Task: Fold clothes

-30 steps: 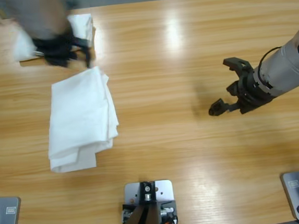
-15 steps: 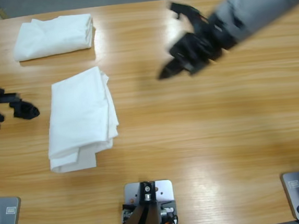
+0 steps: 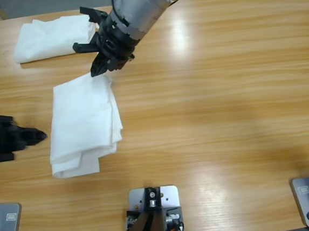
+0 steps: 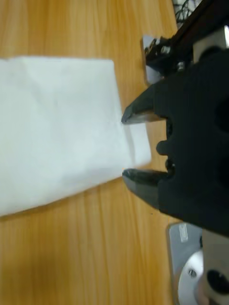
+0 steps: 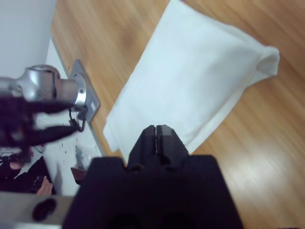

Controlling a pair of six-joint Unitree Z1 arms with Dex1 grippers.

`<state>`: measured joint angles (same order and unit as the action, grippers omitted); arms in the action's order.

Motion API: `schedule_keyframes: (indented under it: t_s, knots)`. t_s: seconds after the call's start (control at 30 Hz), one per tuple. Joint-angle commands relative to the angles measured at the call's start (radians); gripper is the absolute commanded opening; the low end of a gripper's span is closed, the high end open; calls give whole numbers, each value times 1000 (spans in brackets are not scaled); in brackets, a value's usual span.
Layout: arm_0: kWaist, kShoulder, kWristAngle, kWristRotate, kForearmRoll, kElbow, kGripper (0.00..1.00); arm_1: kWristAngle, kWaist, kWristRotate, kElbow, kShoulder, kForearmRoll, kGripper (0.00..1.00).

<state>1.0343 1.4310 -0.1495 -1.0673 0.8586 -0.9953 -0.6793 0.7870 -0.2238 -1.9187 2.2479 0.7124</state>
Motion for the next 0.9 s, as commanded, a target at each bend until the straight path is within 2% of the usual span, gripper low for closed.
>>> schedule_keyframes:
  t_s: [0.03,0.13,0.3,0.57,0.9]
  knots:
    - [87,130,14,-161,-164,195,0,-11,38,-23,-154,195,53,0]
    - [88,140,13,-166,-213,236,0,-11,38,-23,-212,244,76,0]
    - [89,163,13,-164,-239,238,0,-4,38,-23,-375,346,164,0]
    - [89,221,15,-160,-262,239,0,78,37,-10,-549,446,320,0]
    - [89,352,51,-161,-350,273,0,122,-10,18,-648,513,406,0]
